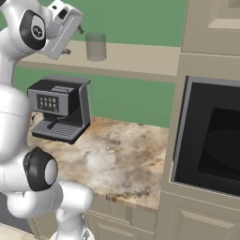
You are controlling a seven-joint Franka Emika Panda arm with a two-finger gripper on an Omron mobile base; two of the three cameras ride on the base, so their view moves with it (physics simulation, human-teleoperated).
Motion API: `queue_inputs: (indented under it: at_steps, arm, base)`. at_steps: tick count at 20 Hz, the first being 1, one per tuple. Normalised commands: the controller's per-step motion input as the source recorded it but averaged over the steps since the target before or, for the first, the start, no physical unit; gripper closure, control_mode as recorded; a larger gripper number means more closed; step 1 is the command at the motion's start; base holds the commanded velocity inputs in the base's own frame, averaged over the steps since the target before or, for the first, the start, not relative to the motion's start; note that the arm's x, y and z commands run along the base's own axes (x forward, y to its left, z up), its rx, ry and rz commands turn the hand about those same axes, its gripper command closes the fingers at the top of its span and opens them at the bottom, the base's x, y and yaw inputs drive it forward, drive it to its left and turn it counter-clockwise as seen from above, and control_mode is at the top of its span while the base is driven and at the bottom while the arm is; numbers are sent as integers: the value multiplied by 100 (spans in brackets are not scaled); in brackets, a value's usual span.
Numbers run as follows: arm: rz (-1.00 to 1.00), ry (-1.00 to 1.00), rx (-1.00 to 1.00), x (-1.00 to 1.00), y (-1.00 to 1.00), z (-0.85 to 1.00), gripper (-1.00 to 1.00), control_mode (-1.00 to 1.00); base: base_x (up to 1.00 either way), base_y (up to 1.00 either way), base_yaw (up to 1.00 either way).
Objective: There is a bowl on the dining counter. Grab a lemon wedge from the fridge and place it in the bowl. Then get the liquor bottle and glass cup from the cabinet and place them next to the bowl.
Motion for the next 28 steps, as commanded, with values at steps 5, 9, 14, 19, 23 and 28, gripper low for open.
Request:
queue_inputs:
  at_steps: [5, 9, 14, 19, 23, 28]
  arm:
    - [0, 0, 1, 24, 0, 0, -100, -100]
    - [0, 0, 0, 22, 0, -1, -100, -100]
    - [0, 0, 0, 20, 0, -3, -100, -100]
    - [0, 0, 0, 20, 0, -4, -100, -100]
    - [0, 0, 0, 20, 0, -4, -100, -100]
    - [0, 0, 0, 19, 0, -3, -100, -100]
  base:
    - [0, 0, 0]
    - [0, 0, 0]
    - [0, 0, 0]
    - [0, 0, 0]
    - [0, 0, 0]
    - [0, 0, 0]
